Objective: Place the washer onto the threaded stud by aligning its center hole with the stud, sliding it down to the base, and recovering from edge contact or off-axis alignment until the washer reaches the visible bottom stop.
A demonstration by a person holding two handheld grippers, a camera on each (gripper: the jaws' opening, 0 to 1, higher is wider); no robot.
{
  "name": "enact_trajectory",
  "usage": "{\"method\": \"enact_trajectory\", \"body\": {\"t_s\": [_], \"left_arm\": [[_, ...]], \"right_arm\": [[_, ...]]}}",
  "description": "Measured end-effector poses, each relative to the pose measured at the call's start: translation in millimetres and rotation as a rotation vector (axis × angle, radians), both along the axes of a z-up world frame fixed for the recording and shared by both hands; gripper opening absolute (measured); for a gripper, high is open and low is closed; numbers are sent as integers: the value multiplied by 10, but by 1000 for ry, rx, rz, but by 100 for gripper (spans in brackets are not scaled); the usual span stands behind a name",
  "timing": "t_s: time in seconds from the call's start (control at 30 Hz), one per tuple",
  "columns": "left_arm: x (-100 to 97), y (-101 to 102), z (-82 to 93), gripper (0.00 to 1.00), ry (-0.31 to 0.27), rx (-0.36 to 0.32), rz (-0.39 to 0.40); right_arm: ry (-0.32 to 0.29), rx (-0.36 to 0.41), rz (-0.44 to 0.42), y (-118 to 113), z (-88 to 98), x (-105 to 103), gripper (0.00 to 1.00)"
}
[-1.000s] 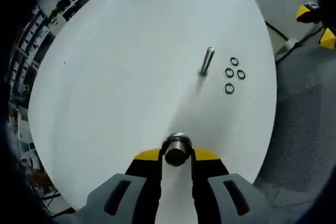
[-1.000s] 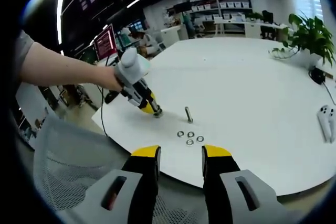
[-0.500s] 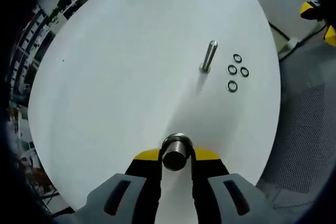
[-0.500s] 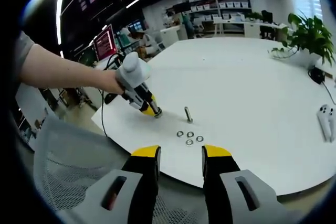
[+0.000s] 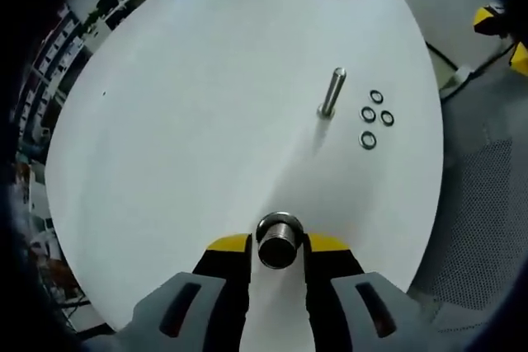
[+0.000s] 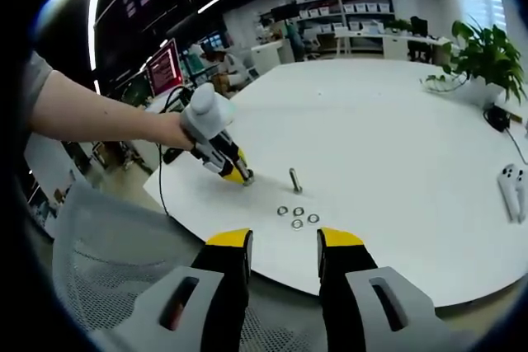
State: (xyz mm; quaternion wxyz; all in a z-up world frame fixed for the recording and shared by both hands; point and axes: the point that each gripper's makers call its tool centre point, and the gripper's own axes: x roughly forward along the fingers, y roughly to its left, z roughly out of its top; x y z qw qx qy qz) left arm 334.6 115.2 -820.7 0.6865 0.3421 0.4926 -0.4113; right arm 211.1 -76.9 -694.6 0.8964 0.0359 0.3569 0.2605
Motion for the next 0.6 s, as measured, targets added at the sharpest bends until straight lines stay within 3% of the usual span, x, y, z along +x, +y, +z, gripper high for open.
{"method": "enact_trajectory", "body": {"t_s": [0.23,0.43,0.6], "left_arm": [[1,28,91,26,-16,-20,32],[15,74,226,26,-68,-68,90],[-23,123,447,26,-133,-137,154]], "right_arm": [[0,-1,1,-1,-3,3,34],[-2,-1,5,6,-1,2,34],[-3,-1,10,17,4,-6,34]]}}
